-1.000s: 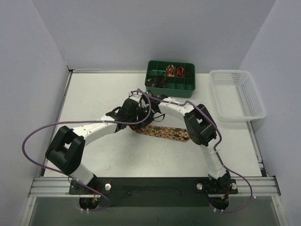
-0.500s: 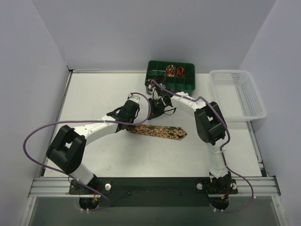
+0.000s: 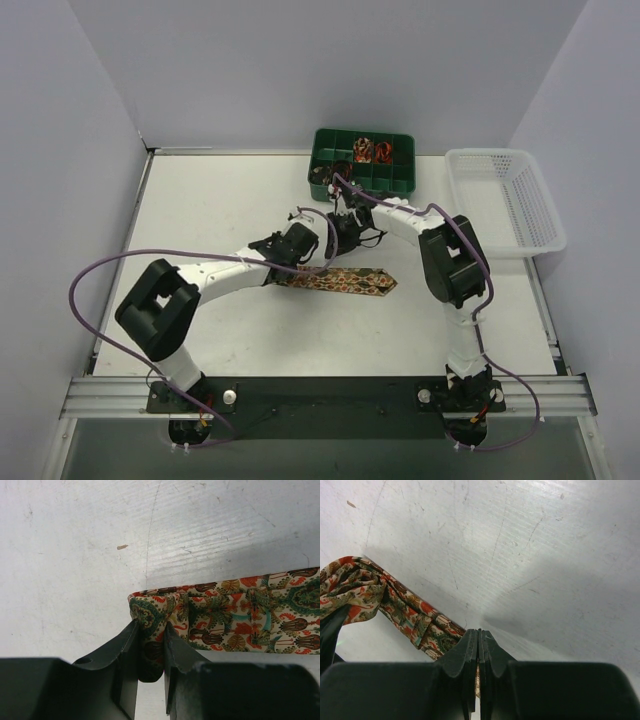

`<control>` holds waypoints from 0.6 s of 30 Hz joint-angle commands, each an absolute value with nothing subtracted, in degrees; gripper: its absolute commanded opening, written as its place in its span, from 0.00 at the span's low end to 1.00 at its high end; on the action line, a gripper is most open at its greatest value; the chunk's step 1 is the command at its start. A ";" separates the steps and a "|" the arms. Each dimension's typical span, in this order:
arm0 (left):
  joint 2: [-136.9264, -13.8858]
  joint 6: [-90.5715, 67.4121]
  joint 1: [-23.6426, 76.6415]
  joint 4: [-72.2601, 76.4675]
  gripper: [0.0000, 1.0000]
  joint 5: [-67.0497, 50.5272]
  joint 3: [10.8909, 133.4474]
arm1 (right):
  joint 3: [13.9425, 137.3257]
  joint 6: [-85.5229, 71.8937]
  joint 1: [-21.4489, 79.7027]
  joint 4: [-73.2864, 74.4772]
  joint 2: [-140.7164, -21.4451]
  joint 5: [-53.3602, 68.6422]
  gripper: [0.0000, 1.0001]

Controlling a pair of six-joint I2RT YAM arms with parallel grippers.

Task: Roll the ties
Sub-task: Roll the tie at the center of the board.

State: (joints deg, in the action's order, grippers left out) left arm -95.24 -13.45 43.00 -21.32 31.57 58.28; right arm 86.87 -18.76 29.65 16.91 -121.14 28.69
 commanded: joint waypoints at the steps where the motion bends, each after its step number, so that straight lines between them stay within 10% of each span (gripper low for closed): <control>1: -97.55 -16.43 45.61 -25.57 0.00 35.77 62.75 | 85.87 -18.28 29.27 17.75 -116.63 27.86 0.01; 11: -105.20 -20.74 50.36 -31.72 0.00 39.29 70.39 | 85.17 -18.28 29.27 17.49 -116.98 27.95 0.01; 18: -107.40 -22.85 52.03 -33.05 0.18 37.00 73.48 | 84.90 -18.19 29.18 17.49 -117.51 28.04 0.01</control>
State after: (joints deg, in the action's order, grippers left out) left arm -106.98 -20.18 51.03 -31.33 38.54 70.65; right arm 85.49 -18.74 29.58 16.73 -120.49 28.47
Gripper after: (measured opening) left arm 0.302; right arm 0.033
